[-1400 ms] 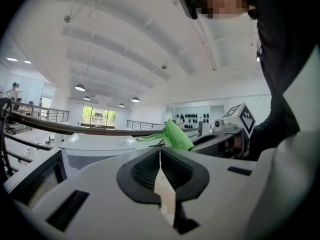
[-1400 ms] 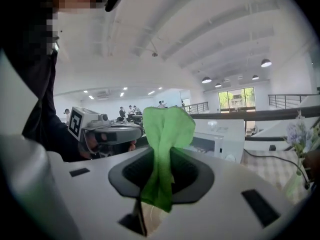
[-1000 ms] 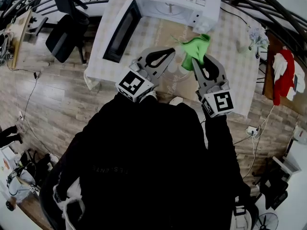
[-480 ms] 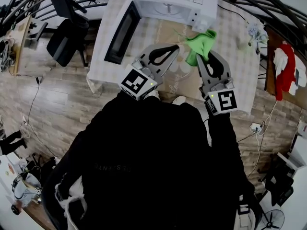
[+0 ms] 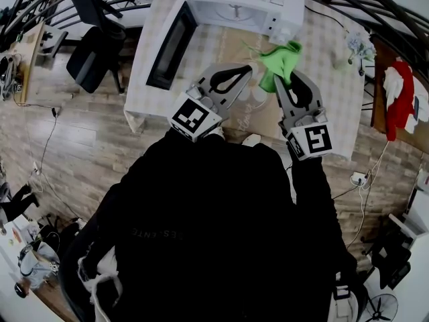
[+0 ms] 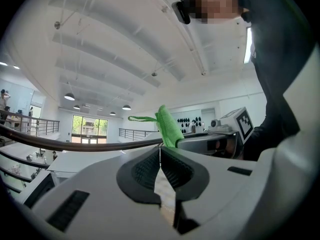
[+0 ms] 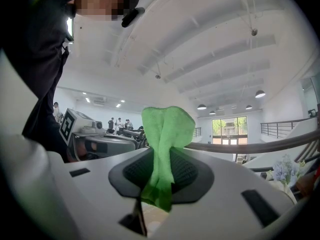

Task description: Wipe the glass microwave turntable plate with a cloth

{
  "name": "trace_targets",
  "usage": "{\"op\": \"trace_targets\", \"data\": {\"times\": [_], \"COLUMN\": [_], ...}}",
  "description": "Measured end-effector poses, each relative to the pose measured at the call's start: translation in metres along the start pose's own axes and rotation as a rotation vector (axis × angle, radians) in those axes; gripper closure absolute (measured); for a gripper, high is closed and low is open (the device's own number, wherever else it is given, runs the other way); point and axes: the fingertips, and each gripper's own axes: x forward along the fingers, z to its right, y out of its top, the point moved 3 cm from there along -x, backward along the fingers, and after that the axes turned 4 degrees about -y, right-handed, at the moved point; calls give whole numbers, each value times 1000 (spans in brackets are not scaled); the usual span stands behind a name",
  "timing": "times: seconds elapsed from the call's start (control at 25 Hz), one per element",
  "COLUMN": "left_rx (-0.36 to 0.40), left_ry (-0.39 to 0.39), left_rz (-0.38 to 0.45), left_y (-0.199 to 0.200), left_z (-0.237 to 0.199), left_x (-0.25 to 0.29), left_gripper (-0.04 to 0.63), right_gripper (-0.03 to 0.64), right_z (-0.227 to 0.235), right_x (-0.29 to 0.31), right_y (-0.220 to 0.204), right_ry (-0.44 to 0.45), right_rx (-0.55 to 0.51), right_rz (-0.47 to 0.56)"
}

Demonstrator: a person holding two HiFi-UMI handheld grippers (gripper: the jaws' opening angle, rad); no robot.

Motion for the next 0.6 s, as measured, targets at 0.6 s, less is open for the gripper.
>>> {"op": "trace_targets", "data": {"times": [0.6], "left_rx": [11], "left_ry": [1], "left_rz": [-6], "left_y": [-1], "left_z": [-5], "left_x": [7], "left_gripper": [574], "right_gripper": [512], "right_z": [6], "right_x": [4], "right_y": [-2], "right_ry": [-3], "right_rx": [10], "right_rz": [-2]}}
